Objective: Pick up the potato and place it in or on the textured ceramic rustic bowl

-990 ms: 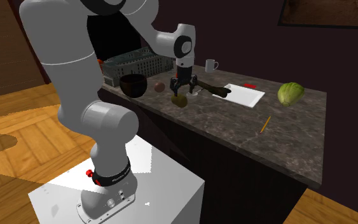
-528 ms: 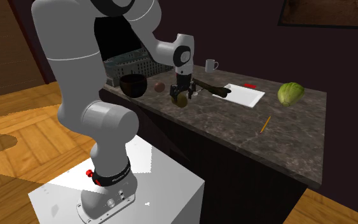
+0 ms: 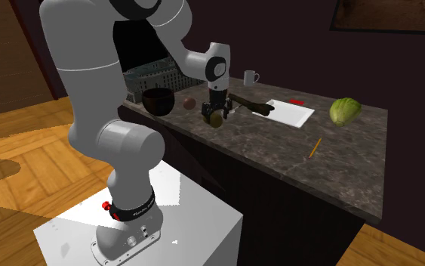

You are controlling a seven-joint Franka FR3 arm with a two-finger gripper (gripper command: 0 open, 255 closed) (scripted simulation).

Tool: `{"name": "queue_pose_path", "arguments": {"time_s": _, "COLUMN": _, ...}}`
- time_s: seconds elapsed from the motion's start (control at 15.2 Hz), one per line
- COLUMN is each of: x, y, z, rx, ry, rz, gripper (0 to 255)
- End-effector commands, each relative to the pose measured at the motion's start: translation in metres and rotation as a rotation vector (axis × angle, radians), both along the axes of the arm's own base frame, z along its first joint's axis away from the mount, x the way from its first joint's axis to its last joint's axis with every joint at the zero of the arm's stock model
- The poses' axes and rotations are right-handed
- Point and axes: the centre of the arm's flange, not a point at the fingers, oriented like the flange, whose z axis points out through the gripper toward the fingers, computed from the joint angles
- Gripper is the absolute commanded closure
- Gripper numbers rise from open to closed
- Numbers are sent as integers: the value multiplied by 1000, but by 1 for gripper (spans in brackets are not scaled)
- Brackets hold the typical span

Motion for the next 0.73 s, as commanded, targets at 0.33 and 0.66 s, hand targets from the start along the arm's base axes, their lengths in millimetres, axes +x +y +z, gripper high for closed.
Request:
{"name": "queue_pose_path", "arguments": {"time_s": 0.33, "x": 0, "y": 0, "z": 0, "rx": 0, "ry": 0, "rz": 0, "gripper": 255}}
{"name": "queue_pose_path", "arguments": {"time_s": 0.66, "x": 0, "y": 0, "z": 5, "rx": 0, "ry": 0, "rz": 0, "gripper": 255}}
